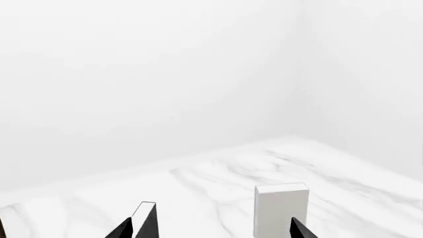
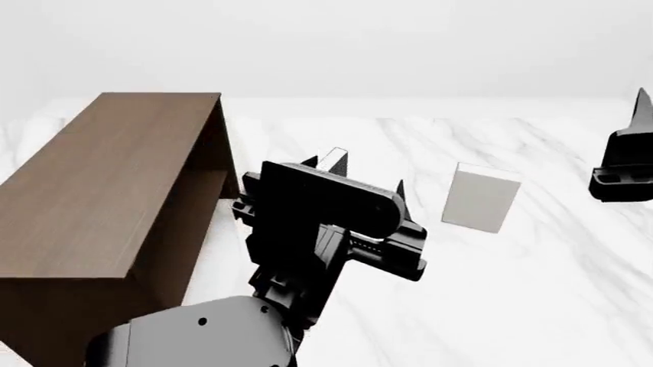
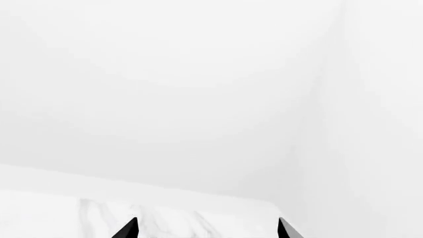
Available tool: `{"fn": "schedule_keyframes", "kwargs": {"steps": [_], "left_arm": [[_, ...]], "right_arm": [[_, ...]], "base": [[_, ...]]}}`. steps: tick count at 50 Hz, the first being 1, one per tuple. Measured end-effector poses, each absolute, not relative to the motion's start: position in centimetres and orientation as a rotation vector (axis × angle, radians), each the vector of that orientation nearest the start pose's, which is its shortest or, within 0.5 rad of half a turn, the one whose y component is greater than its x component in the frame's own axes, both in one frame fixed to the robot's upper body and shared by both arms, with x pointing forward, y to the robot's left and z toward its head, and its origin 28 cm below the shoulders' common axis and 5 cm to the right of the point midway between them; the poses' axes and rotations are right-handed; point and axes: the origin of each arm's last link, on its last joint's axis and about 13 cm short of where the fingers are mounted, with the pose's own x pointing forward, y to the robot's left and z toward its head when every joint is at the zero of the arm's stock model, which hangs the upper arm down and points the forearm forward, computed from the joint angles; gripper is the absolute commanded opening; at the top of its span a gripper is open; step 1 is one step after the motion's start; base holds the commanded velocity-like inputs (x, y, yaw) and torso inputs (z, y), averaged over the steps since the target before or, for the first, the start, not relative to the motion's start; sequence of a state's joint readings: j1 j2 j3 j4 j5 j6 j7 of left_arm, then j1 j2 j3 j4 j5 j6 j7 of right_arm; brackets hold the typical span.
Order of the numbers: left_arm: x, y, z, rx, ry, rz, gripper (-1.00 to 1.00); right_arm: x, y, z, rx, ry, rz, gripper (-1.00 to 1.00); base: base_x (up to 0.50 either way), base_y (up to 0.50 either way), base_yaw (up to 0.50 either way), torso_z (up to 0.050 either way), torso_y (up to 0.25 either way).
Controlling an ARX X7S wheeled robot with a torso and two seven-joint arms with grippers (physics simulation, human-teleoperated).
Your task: Pick up the book on the right and place it under the cabinet shelf.
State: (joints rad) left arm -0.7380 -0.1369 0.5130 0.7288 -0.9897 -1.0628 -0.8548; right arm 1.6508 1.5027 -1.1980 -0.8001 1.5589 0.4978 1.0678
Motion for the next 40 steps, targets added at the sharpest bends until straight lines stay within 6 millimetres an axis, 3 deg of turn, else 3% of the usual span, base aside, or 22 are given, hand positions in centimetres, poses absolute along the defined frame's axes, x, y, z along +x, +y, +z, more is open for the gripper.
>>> {"fn": "schedule_keyframes", "kwargs": {"steps": [40], "left_arm": [[20.3,10.3,14.9,0.035,0.085,-0.416,1.0]], "right_arm": [[16.5,-18.8,29.1,-0.335,-0.144,-0.272,1.0]], "base": [[0.0,0.0,0.0,0.0,0.0]]}}
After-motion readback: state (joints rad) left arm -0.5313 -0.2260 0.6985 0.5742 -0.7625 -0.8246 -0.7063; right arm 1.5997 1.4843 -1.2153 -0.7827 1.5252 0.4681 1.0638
